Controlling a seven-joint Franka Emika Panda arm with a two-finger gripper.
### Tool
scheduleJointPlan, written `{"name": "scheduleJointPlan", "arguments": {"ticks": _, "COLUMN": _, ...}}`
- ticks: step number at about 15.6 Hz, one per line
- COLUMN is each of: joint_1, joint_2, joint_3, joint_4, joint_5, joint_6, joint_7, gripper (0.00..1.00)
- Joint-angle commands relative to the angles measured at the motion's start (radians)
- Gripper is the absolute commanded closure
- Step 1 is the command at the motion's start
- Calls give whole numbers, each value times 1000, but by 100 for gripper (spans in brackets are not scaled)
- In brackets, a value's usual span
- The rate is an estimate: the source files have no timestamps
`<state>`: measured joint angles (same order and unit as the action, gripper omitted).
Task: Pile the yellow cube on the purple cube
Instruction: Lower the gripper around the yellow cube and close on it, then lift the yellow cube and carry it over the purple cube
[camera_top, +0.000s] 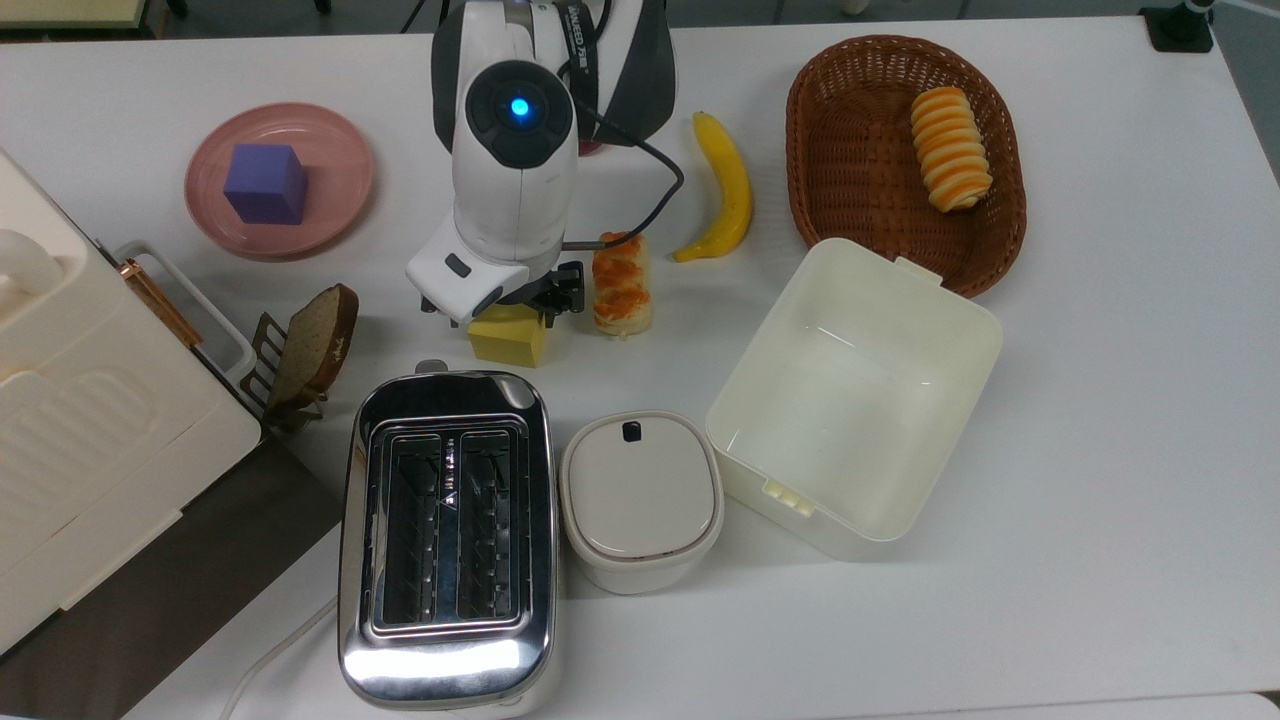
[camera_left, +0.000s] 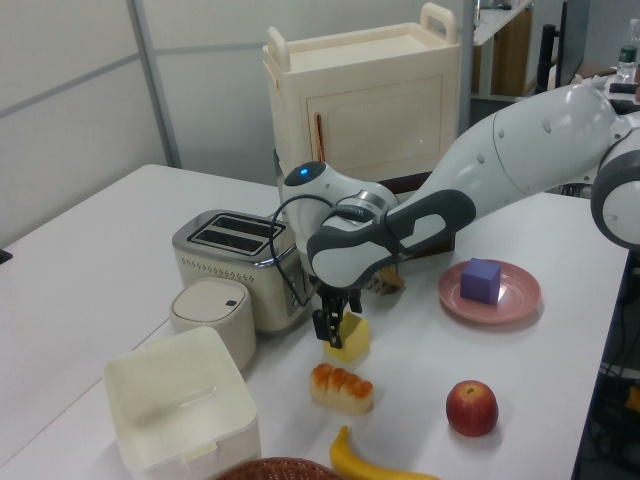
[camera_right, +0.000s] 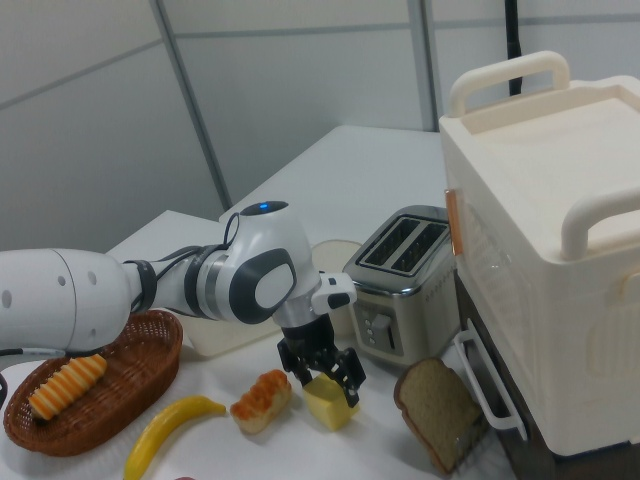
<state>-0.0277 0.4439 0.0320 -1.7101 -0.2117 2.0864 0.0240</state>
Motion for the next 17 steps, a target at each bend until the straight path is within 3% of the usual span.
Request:
{"name": "scheduleJointPlan", "arguments": {"ticks": 1, "joint_1": 12, "joint_2": -25, "joint_3": -7, "joint_4": -31, "joint_5": -17, "joint_6": -31, "joint_7": 68, "gripper": 15}}
{"name": "scheduleJointPlan", "arguments": {"ticks": 3, "joint_1": 12, "joint_2": -36, "joint_3": -7, "joint_4": -25, "joint_5": -14, "joint_6": -49, "joint_7": 82, "gripper": 61}}
{"name": "scheduleJointPlan", "arguments": {"ticks": 4, "joint_1": 11, "joint_2": -51, "joint_3": -7, "joint_4": -22, "joint_5": -9, "joint_6": -57, "joint_7": 83, "gripper": 75}}
{"name": "scheduleJointPlan", "arguments": {"ticks": 7, "joint_1": -4, "joint_2": -154, "joint_3": -7, "joint_4": -22, "joint_5": 0, "joint_6": -144, "joint_7": 53, "gripper": 79}}
{"name": "scheduleJointPlan", "arguments": {"ticks": 10, "joint_1": -55, "joint_2": -243, "joint_3": -21, "joint_4": -19, "joint_5": 52, "joint_6": -247, "joint_7": -70, "gripper": 79}}
{"name": "scheduleJointPlan", "arguments": {"ticks": 17, "joint_1": -176, "joint_2": -254, "joint_3": -144, "joint_4": -31, "joint_5": 43, "joint_6": -275, "joint_7": -306, "gripper": 79}}
